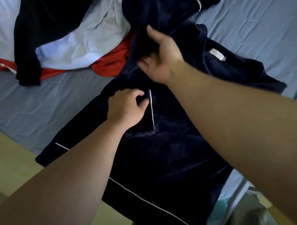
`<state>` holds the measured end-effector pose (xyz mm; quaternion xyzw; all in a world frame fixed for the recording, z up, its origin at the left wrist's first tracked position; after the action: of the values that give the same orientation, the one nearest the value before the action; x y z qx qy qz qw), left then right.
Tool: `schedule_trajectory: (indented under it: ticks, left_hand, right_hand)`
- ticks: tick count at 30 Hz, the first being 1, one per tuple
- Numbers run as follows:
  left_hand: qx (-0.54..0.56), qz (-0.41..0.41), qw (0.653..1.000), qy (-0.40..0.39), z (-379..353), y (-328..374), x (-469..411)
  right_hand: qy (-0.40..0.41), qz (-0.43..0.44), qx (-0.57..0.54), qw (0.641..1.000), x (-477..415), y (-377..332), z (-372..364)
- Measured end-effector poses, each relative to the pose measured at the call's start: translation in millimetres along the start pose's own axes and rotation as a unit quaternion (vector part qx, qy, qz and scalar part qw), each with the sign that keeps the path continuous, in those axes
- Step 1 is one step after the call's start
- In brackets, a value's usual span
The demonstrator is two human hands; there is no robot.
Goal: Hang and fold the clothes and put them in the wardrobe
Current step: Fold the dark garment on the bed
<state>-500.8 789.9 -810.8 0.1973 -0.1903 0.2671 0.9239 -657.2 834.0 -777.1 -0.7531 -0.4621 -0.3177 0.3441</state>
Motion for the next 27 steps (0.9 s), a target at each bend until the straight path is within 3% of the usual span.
schedule_trajectory:
  ticks: [1,2,4,5,6,11,14,16,19,23,27]
  left_hand:
    - [0.169,0.079,0.982,0.014,10,12,-5]
    - [0.355,0.162,0.92,-0.009,19,22,-11]
    - [0.641,0.25,0.72,-0.09,31,34,-23]
    - [0.719,0.242,0.644,-0.1,34,35,-30]
    - [0.756,0.232,0.606,-0.089,38,35,-36]
    - [0.734,0.32,0.599,-0.011,44,26,-66]
    - [0.75,0.334,0.571,0.003,41,21,-69]
    - [0.765,0.343,0.545,0.011,40,22,-72]
    - [0.757,0.374,0.536,0.021,44,27,-79]
    - [0.733,0.394,0.553,0.03,48,43,-82]
    - [0.72,0.362,0.591,0.019,43,60,-76]
  right_hand:
    - [-0.005,-0.008,-0.012,1.0,7,8,8]
    - [-0.005,-0.012,-0.021,1.0,14,15,18]
    - [0.002,-0.014,-0.016,1.0,24,25,34]
    - [0.004,-0.016,-0.005,1.0,28,27,41]
    - [0.005,-0.021,0.004,1.0,31,29,45]
    - [-0.002,0.012,-0.074,0.997,31,2,36]
    - [-0.07,0.02,-0.216,0.974,30,-46,17]
    - [-0.121,0.013,-0.25,0.961,35,-73,11]
    - [-0.188,0.031,-0.264,0.946,52,-100,33]
    - [-0.098,0.113,-0.291,0.945,98,-99,114]
    - [-0.028,0.071,-0.322,0.944,136,-49,185]
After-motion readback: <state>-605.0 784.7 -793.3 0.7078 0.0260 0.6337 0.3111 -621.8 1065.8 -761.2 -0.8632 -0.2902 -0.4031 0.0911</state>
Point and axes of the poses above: each hand's wrist, its own x-axis away from the middle knuckle, its own z-axis out of the back of the hand, y = z × x, the point moved 1 cm from there along -x, towards the middle knuckle, and after that the axes turned 14 degrees about -x, right-handed, at the moved point
